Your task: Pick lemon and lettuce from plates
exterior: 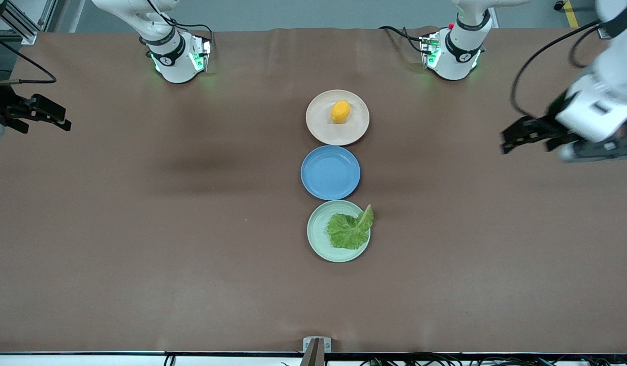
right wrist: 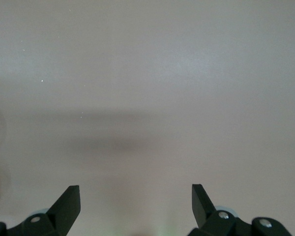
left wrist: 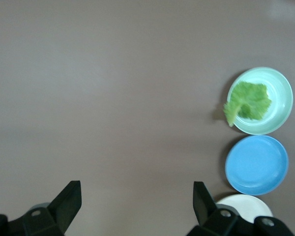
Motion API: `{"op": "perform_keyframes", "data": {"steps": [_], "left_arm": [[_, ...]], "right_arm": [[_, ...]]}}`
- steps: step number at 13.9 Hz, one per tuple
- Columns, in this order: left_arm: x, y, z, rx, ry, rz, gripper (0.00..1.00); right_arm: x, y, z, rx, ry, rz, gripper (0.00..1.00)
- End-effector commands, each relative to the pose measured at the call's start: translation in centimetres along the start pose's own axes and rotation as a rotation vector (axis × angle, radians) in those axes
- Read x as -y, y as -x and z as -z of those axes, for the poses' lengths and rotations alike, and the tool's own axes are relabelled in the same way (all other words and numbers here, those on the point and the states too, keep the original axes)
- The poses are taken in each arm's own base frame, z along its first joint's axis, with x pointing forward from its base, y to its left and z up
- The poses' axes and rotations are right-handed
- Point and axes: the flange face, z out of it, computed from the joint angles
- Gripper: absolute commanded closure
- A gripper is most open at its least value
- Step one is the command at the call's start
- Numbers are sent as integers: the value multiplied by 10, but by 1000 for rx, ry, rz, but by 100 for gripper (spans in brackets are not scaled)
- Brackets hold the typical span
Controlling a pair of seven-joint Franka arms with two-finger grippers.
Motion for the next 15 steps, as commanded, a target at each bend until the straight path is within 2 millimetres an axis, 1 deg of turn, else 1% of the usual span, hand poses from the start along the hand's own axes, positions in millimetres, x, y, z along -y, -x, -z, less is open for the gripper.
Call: {"op": "perform_keyframes", "data": {"steps": [1,2,3,4,5,6,7,8,9,10,13,15], "left_arm": [[-67,-12,-74,114,9,105,0],[-96,-12,-102,126,4,146,0],[-119,-14,-121,115,23,176,0],[-134,-18,-138,102,41,204,0],[-155,-18,-163,102,51,244,0],[-185,-12,-189,100,59,294,0],[-200,-18,-205,80,91,363,0],[-218,-17,-228,77,107,440,0],[-243,-12,-239,70,123,515,0],[-255,-13,-253,79,126,587,0],[-278,-12,-286,67,147,713,0],[-284,-15,-309,3,162,778,0]], "right_arm": [[0,9,3,-13,-14,12,0],[0,9,3,-11,-14,12,0],[0,9,3,-13,-14,12,0],[0,9,3,-13,-14,12,0],[0,9,3,-13,-14,12,0],[-1,9,3,-14,-14,10,0],[-1,9,3,-14,-14,10,0],[-1,9,4,-16,-13,10,0],[-1,9,6,-18,-10,9,0],[0,9,7,-15,-9,9,0],[-3,5,8,-14,-2,-3,0],[-6,-7,-3,2,0,-12,0]]}}
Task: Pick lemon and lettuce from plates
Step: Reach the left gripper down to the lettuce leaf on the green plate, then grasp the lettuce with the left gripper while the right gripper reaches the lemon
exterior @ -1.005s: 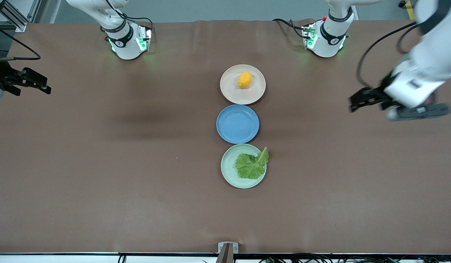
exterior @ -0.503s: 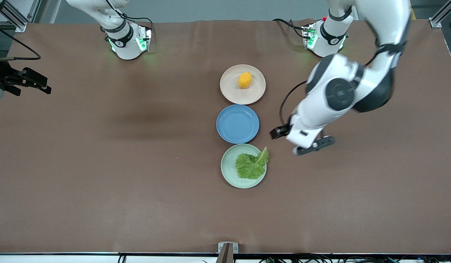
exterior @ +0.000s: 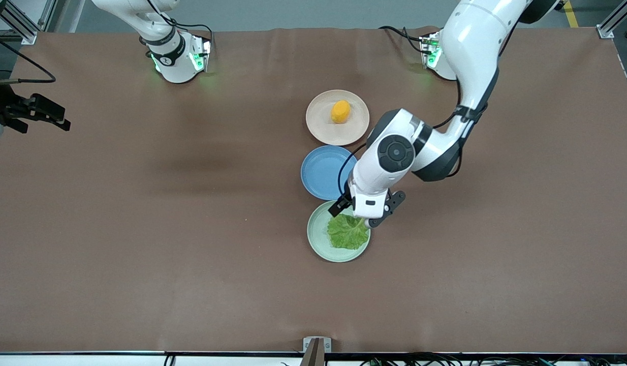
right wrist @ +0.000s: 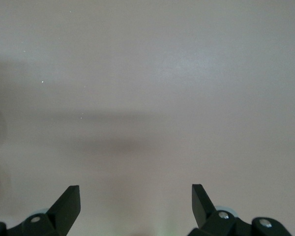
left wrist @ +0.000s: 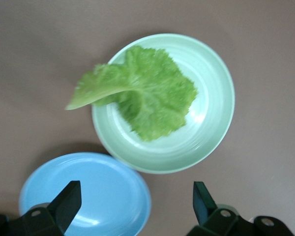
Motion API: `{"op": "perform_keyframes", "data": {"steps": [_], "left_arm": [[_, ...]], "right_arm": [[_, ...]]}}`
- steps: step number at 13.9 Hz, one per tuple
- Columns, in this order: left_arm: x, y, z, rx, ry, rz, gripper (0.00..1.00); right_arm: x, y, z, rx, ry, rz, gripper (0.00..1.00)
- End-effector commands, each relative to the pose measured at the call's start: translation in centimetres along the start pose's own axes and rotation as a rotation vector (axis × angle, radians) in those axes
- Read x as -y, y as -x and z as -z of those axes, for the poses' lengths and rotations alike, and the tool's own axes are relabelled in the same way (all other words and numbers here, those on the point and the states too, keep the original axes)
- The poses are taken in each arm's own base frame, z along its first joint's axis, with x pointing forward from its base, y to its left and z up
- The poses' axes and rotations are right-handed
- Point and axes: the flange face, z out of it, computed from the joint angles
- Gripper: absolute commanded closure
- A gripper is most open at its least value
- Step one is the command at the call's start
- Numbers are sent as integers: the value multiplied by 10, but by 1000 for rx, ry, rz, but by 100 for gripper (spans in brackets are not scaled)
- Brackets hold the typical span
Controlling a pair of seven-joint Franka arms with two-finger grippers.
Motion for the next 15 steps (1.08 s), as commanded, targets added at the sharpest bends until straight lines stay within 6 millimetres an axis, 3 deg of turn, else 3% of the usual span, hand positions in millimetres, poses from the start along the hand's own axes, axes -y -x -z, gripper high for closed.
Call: {"op": "perform_keyframes", "data": {"steps": [1,3,6,7,9,13,15], "left_arm": [[-11,3,-21,-57,43,80,0],[-11,0,-41,-81,49,77,0],[-10,-8,-67,-100,87,65,0],[-8,-11,-74,-103,82,63,0],[-2,-21,-87,-121,62,62,0],[2,-23,-102,-131,43,49,0],[1,-21,-106,-129,58,44,0]], "right_arm": [[-9,-18,-21,37,-3,-15,0],[-14,-29,-26,44,-2,-12,0],[-15,-41,-50,81,-1,-9,0],[-13,-54,-72,125,-4,-4,0],[5,-59,-79,136,-12,-5,0],[78,-48,-84,151,-17,-174,0],[132,-40,-85,163,-26,-266,0]]}}
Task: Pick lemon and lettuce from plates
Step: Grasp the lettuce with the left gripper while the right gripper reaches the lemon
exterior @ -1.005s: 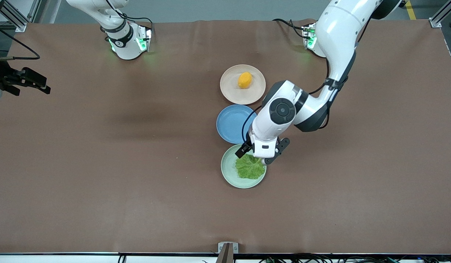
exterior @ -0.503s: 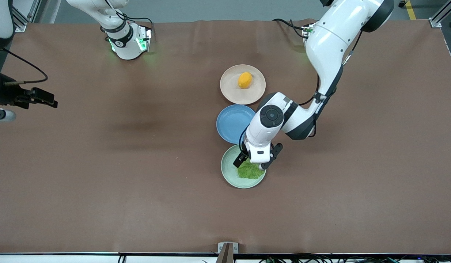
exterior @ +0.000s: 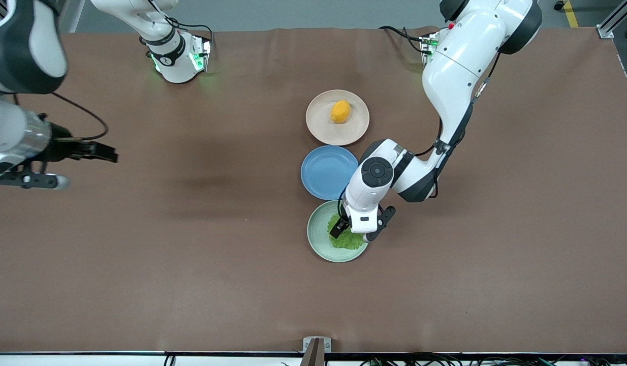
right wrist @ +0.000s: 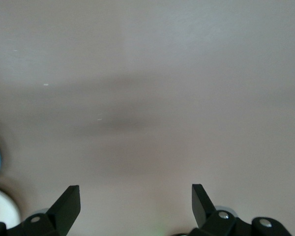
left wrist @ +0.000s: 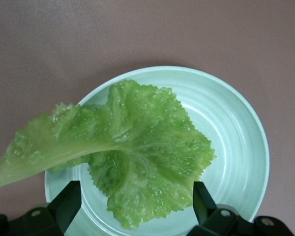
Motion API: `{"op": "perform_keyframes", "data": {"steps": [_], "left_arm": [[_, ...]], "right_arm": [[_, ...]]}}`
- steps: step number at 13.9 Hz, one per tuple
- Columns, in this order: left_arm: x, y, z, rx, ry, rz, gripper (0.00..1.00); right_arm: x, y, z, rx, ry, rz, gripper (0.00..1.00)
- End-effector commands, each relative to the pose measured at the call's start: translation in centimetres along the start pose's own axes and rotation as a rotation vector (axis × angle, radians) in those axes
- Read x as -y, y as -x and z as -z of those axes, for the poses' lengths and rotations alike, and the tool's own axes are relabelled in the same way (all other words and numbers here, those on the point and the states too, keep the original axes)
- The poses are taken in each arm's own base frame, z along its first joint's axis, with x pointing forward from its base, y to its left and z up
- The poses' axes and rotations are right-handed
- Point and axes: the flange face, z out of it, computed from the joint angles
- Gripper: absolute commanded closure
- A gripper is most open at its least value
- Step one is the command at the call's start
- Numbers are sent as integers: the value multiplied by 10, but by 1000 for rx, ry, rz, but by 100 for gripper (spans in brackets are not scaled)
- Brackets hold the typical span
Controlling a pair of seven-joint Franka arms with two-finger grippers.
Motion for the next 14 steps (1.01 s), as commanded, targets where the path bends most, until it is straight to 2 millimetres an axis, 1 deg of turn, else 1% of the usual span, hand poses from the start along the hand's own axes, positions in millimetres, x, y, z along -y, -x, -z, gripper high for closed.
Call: {"op": "perform_keyframes", "data": {"steps": [1,2,3,4,5,7,8,9,12,13,14], "left_arm": [[-4,4,-9,-17,27,-5,1],[-5,4,-9,-18,36,-7,3],[-5,4,-10,-18,36,-6,6],[-4,4,-11,-17,35,-6,10],[-3,4,-14,-17,30,-7,14],[-3,3,-14,-17,29,-5,25],[-3,3,-14,-17,29,-5,32],[-3,4,-15,-17,29,-7,40],[-3,5,-14,-18,28,-11,60],[-3,3,-12,-20,31,-14,67],[-4,3,-11,-21,33,-18,74]], "right_arm": [[67,34,-3,4,-5,-120,0],[96,45,-8,-5,2,-148,0],[128,60,-17,-18,0,-188,0],[150,75,-28,-34,-26,-225,0],[177,92,-45,-42,-37,-249,0],[232,128,-76,-62,-41,-310,0],[255,146,-87,-76,-50,-331,0],[282,169,-100,-90,-63,-339,0],[351,219,-157,-116,-73,-389,0],[369,230,-177,-123,-81,-383,0],[388,247,-198,-131,-87,-369,0]]}}
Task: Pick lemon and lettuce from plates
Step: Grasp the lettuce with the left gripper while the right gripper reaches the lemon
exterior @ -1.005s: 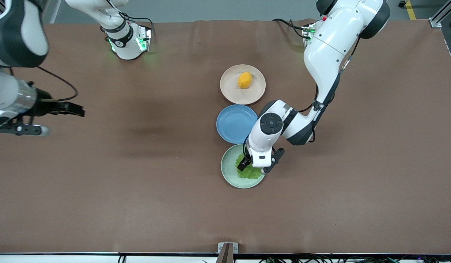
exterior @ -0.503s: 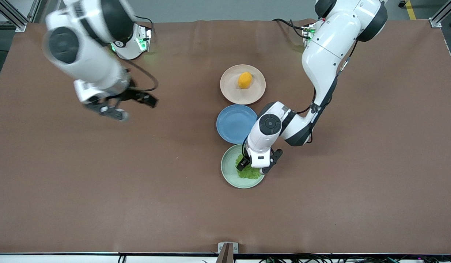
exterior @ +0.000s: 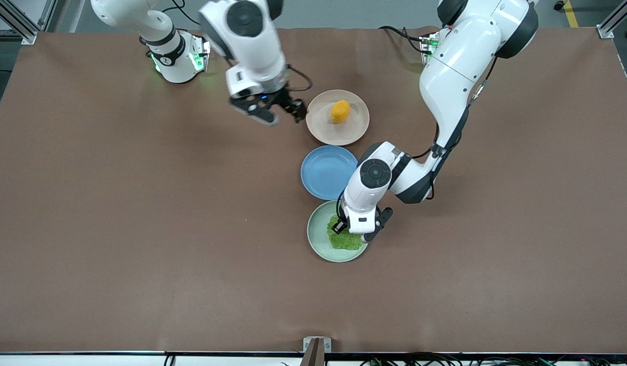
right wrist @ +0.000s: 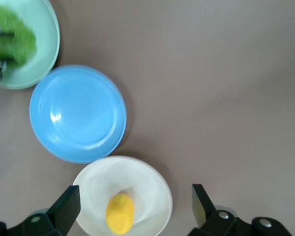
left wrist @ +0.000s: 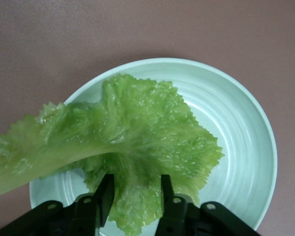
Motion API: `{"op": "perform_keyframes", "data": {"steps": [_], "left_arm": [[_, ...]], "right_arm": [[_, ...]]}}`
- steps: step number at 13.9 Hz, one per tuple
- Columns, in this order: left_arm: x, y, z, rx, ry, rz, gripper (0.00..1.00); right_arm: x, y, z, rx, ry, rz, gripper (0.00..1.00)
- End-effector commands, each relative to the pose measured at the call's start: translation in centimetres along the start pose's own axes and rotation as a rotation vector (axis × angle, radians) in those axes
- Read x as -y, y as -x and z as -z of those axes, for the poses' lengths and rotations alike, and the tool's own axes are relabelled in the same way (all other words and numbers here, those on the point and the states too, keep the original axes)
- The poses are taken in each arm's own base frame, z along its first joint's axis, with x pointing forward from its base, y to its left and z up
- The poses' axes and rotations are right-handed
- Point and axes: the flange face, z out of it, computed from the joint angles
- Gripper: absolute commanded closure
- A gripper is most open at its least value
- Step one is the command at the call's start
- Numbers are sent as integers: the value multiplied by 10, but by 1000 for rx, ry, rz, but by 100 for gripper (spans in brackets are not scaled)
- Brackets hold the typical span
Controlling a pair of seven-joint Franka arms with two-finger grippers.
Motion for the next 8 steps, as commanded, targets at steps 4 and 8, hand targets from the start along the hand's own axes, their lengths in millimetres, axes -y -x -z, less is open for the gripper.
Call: {"op": "perform_keyframes", "data": {"steps": [4,8], "left_arm": [[-7,0,7,-25,21,-14,100],[-14,0,27,-24,42,-7,100]], "right_arm": [[35,91,-104,-87,22,-19,0],[50,136,-148,-105,20,-35,0]]}}
